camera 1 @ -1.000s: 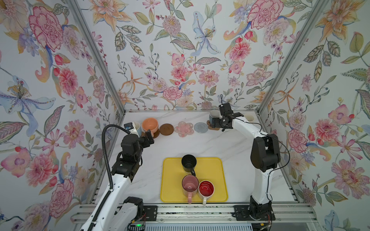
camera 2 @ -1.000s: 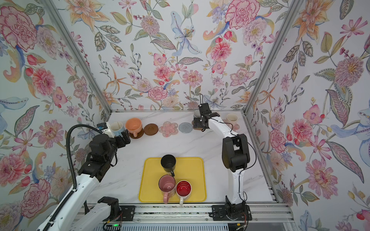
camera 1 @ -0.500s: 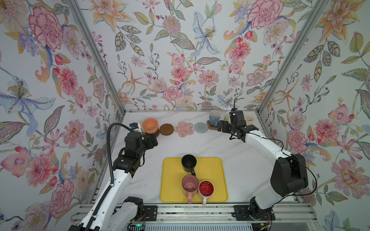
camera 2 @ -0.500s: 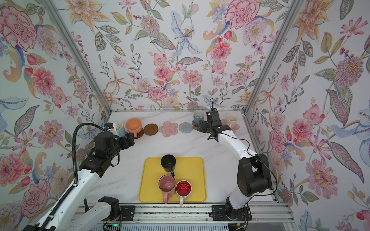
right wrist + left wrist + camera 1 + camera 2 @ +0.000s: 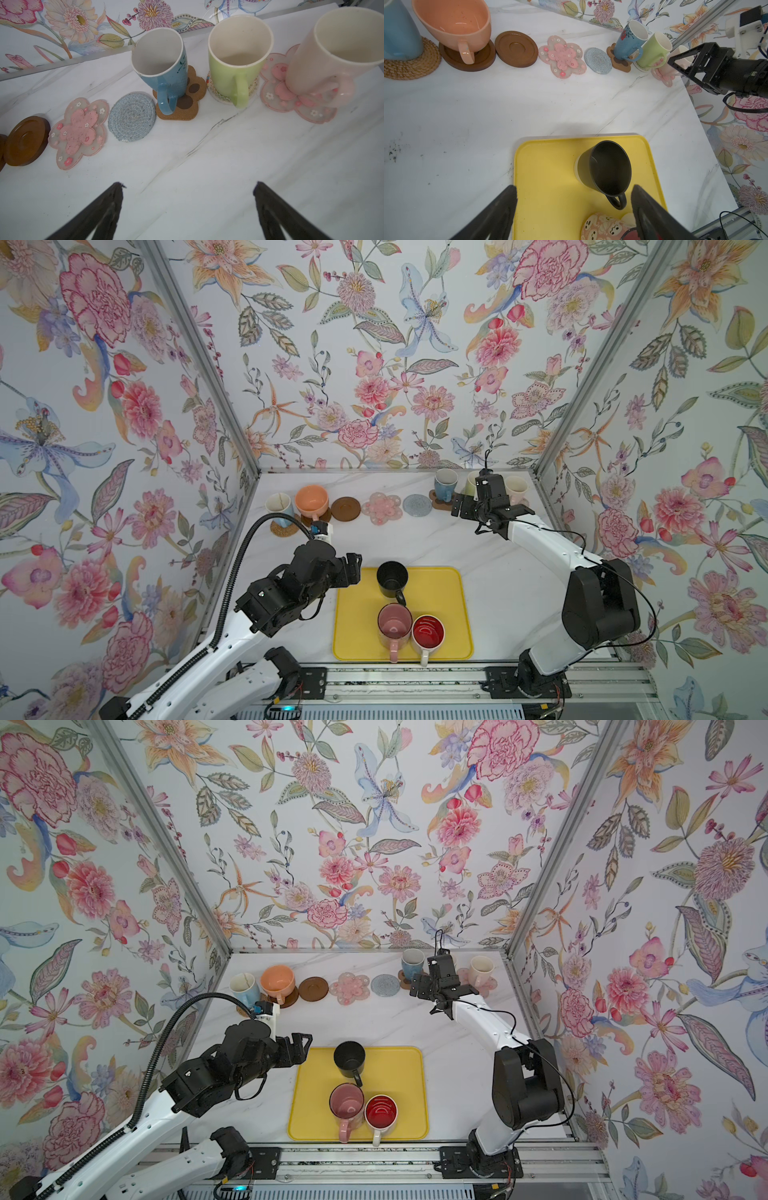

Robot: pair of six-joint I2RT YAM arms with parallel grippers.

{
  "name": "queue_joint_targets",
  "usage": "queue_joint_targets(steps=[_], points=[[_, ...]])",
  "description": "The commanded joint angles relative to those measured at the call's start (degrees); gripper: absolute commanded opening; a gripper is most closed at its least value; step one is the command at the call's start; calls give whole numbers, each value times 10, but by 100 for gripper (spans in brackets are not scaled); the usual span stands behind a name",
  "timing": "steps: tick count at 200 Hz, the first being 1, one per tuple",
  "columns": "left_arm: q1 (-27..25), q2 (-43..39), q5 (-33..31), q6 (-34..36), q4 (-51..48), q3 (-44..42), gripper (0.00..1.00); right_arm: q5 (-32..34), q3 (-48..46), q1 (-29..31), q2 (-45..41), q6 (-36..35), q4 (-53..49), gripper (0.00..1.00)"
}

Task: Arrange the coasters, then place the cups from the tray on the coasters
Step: 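Swing the left gripper over the pink mug on the yellow tray, then close the left gripper on the pink mug's rim and lift it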

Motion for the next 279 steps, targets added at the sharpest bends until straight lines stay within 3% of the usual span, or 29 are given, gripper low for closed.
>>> queue_joint_targets(steps=[1,65,89,130,182,279], points=[[-48,5,-25,-48,-55,20,86,10,-13,-2,-28,9,12,99],[-235,9,-55,-169,-127,31,83,29,-41,0,-62,13,5,99],[-326,45,-77,-206,-147,50,83,31,-55,1,-74,13,5,99],[-441,99,-57,-295,-146,35,82,30,-79,1,-94,15,10,99],[-479,131,-40,-326,-138,28,78,19,-101,1,-108,16,21,99],[-457,258,-10,-309,-97,28,63,-6,-109,-1,-137,-1,22,99]])
